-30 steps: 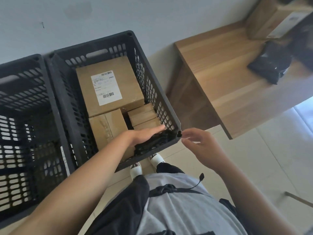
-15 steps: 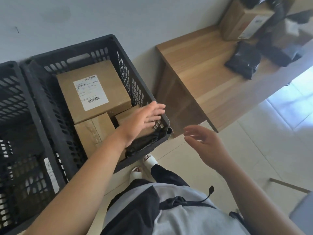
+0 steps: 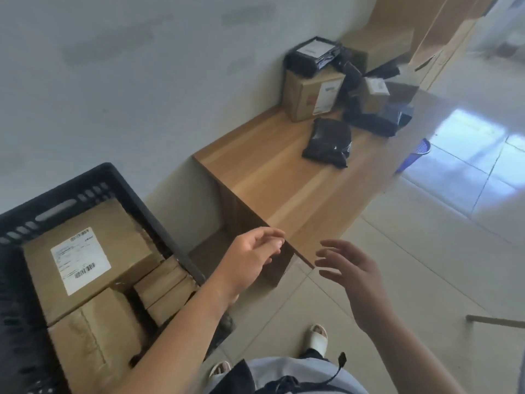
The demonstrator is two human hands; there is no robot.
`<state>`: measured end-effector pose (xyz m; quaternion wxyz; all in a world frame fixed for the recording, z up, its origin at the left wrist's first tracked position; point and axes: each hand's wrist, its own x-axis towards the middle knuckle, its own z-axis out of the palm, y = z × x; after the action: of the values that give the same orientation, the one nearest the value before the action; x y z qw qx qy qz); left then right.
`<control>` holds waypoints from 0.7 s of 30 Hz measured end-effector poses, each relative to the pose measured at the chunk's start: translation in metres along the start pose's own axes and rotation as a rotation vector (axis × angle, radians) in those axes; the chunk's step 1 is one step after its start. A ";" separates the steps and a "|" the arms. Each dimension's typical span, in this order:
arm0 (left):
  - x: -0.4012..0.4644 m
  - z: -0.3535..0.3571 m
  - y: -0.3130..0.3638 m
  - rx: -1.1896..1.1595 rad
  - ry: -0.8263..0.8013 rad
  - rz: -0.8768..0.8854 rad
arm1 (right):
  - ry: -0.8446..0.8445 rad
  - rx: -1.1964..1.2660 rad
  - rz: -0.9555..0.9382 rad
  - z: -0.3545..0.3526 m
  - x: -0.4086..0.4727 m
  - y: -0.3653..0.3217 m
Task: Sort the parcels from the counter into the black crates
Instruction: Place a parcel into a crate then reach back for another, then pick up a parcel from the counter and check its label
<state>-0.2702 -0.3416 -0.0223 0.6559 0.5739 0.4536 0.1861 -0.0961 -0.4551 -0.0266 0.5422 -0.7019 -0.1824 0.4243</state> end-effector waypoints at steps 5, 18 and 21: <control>0.047 0.087 0.023 0.066 -0.025 -0.029 | -0.001 0.067 -0.035 -0.084 0.050 -0.019; 0.161 0.219 0.060 0.155 -0.044 -0.131 | 0.113 0.216 0.055 -0.231 0.150 -0.035; 0.202 0.233 0.070 0.177 -0.009 -0.136 | 0.132 0.229 0.067 -0.250 0.180 -0.042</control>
<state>0.0429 -0.3041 -0.0514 0.6157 0.5985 0.5032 0.0979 0.2139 -0.4635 -0.0462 0.6152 -0.6674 -0.0734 0.4132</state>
